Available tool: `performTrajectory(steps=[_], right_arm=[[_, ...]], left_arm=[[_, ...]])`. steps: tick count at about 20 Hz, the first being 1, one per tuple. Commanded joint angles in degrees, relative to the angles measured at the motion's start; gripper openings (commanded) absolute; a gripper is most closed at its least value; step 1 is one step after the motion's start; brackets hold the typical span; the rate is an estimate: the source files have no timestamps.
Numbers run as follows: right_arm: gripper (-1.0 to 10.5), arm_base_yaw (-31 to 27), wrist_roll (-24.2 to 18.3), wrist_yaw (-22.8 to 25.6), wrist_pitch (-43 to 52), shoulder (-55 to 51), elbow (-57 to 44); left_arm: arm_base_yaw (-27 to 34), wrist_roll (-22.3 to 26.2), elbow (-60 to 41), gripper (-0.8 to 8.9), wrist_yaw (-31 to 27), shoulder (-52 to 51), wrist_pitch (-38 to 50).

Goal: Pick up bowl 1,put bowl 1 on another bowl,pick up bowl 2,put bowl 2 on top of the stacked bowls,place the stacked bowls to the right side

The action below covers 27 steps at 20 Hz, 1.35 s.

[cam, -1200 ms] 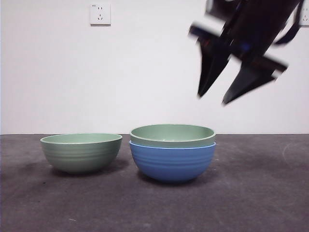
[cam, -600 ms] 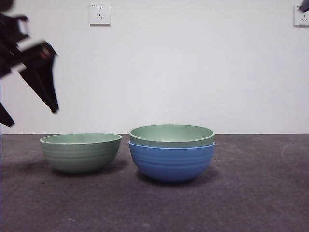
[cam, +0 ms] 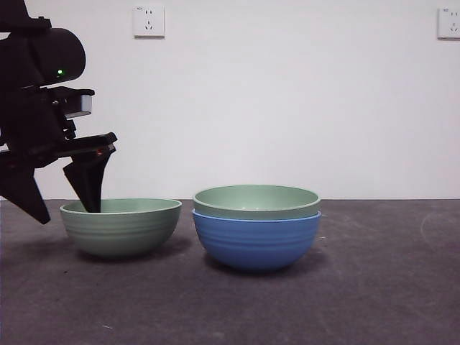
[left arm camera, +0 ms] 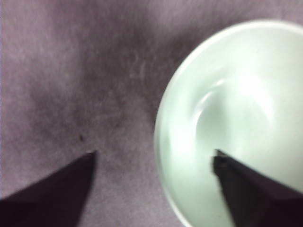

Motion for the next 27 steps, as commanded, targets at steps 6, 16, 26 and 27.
performTrajectory(steps=[6, 16, 26, 27], right_arm=[[2.6, 0.04, 0.17, 0.96, 0.15, 0.04, -0.33], [2.6, 0.04, 0.15, 1.57, -0.92, 0.04, -0.33], [2.6, 0.04, 0.15, 1.53, -1.79, 0.04, -0.33], [2.6, 0.07, 0.15, 1.55, -2.01, 0.04, -0.33]], left_arm=[[-0.33, -0.37, -0.24, -0.09, -0.17, 0.17, 0.22], [-0.79, -0.15, -0.15, -0.09, -0.09, -4.85, -1.99], [-11.37, -0.85, 12.37, -0.08, 2.29, -13.57, -10.05], [-12.92, -1.18, 14.45, -0.08, 1.53, -12.92, -10.19]])
